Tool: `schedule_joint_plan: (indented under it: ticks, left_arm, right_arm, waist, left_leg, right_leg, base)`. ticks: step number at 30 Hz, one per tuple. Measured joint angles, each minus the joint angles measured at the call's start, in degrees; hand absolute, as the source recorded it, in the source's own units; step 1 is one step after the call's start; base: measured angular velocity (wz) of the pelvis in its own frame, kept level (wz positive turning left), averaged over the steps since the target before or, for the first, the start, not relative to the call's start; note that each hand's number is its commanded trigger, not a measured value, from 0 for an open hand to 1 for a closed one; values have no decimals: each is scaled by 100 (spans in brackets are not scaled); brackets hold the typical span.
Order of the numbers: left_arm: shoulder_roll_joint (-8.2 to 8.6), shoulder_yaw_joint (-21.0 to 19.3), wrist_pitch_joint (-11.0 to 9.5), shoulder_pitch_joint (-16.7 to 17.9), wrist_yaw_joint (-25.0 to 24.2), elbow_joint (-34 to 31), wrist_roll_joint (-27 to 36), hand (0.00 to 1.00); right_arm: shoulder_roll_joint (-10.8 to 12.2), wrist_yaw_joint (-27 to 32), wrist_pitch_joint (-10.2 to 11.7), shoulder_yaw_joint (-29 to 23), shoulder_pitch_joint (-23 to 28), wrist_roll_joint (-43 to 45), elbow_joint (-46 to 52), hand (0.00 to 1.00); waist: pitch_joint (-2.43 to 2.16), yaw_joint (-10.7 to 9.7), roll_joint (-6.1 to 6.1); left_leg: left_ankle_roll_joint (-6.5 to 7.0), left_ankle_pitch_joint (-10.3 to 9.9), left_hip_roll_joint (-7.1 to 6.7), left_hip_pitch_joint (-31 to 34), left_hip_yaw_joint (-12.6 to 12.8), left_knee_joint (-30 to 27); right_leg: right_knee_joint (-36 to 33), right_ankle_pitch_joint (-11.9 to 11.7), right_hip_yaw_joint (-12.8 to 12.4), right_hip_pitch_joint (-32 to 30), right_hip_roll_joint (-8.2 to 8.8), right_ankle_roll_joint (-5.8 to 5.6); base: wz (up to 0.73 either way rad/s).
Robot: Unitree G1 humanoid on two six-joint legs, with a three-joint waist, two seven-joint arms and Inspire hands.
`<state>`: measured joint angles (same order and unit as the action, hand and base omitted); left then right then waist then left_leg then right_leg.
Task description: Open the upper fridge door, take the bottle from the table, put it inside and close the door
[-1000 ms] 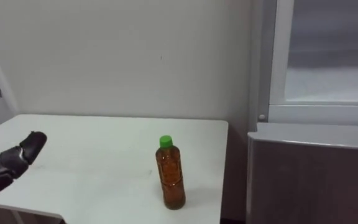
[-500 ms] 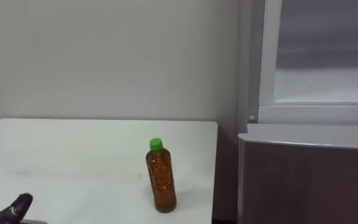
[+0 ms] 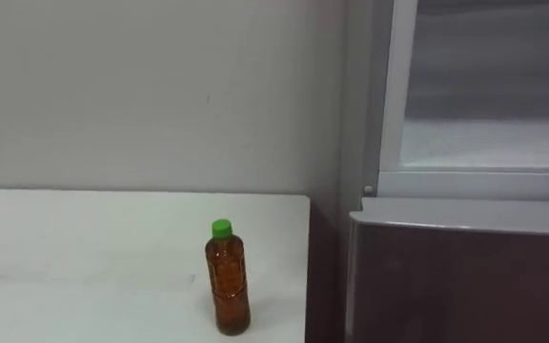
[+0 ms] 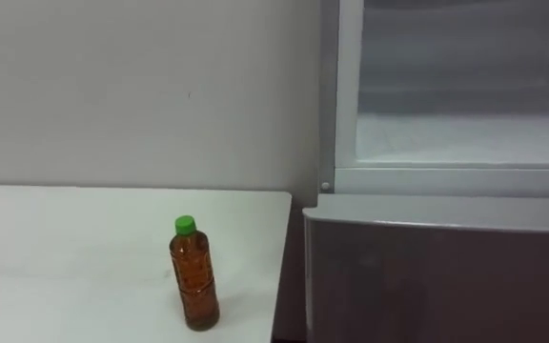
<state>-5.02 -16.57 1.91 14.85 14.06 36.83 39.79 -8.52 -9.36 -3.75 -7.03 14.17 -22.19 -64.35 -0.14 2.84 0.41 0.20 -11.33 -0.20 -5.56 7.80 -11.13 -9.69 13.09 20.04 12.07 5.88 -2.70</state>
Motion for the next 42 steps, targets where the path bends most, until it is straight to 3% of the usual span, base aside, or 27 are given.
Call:
schedule_joint_plan:
  ticks: [6,9,20,24,38,42]
  left_arm:
    - [-7,295,-42,39,-138,971,-284,0]
    - [-16,472,-40,42,-305,1436,-719,0]
    - [-8,855,67,-22,-852,2147,-2262,0]
    - [-38,1011,80,-50,-861,2305,-2250,0]
    - [-203,1013,327,-160,-1275,2513,-2235,0]
    - [-234,1220,274,-209,-1331,2638,-1745,0]
  right_arm:
    - [-2,-3,23,1,-1,-4,14,0]
    - [-2,-3,63,14,-9,-24,18,0]
    - [2,-81,64,32,-98,20,8,0]
    - [19,-10,56,133,-157,-32,-55,0]
    - [51,33,-138,180,-175,-305,-83,0]
    - [54,39,-121,240,-174,-464,-124,0]
  waist:
    - [3,-47,16]
    - [4,-138,13]
    - [-2,-329,-25]
    - [3,-390,-55]
    - [-6,-417,-125]
    - [-3,-429,-128]
  left_leg:
    - [-5,-55,40,-3,90,-62]
    - [1,-58,31,1,108,-63]
    - [12,-66,26,-2,163,-48]
    - [13,-66,18,42,189,-51]
    - [10,-67,17,79,199,-11]
    - [7,-69,24,24,212,-10]
  right_leg:
    - [-7,0,-111,-13,-21,0]
    - [2,4,-121,-17,-10,-7]
    - [18,16,-138,-70,0,-23]
    - [17,16,-145,-110,7,-27]
    - [94,14,-144,-121,-5,-32]
    - [72,9,-138,-110,-6,-36]
  base:
    - [-8]
    - [-1]
    - [-1]
    - [-1]
    - [0]
    - [-1]
